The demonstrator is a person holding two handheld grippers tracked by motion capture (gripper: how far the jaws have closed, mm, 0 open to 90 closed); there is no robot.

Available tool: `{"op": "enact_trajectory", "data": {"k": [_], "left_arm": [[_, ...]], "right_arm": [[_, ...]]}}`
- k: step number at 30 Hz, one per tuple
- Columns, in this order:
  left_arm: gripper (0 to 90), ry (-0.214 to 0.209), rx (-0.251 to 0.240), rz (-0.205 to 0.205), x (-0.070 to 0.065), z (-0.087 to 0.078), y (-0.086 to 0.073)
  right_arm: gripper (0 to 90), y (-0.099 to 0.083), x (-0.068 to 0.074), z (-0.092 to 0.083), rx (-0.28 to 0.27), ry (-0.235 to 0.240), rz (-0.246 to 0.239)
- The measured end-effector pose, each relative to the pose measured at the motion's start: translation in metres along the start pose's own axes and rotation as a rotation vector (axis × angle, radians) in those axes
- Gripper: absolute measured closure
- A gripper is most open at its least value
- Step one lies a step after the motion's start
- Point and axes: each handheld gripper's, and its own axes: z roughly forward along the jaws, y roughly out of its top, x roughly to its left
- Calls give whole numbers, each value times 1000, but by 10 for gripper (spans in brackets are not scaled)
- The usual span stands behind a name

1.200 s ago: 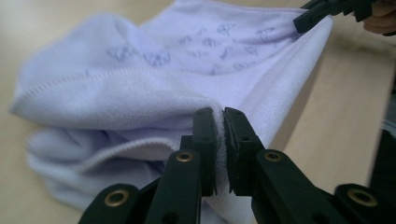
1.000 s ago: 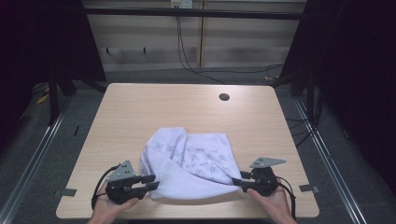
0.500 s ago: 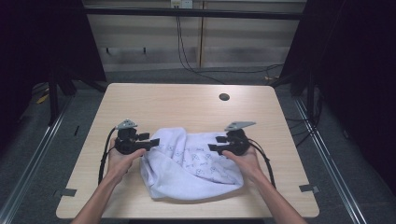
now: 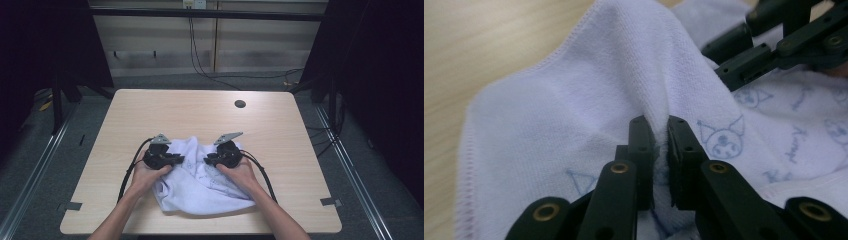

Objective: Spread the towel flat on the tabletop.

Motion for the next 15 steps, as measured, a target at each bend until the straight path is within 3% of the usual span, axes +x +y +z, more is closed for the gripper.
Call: {"op": "enact_trajectory", "data": {"k": [2, 3, 4, 5, 9, 10, 11, 14, 15], "left_arm": [[834, 17, -75, -16, 4, -18, 4], [834, 39, -166, -37, 10, -40, 10], [835, 46, -210, -46, 12, -51, 12], [836, 46, -210, -46, 12, -51, 12], [836, 102, -317, -49, 20, -95, 21], [836, 113, -336, -46, 21, -105, 22], [835, 155, -372, -58, 21, -122, 21], [834, 192, -384, -81, 21, -136, 14], [834, 192, -384, -81, 21, -136, 14]], "right_arm": [[853, 1, -4, -8, -28, -47, 25], [856, 2, -8, -12, -37, -76, 37], [856, 2, -12, -16, -47, -97, 51], [856, 2, -12, -16, -47, -97, 51], [858, 3, -39, -40, -87, -215, 113], [858, 3, -47, -48, -99, -247, 133], [857, 3, -63, -64, -126, -316, 166], [857, 2, -81, -88, -161, -408, 216], [857, 2, -81, -88, -161, -408, 216]]}}
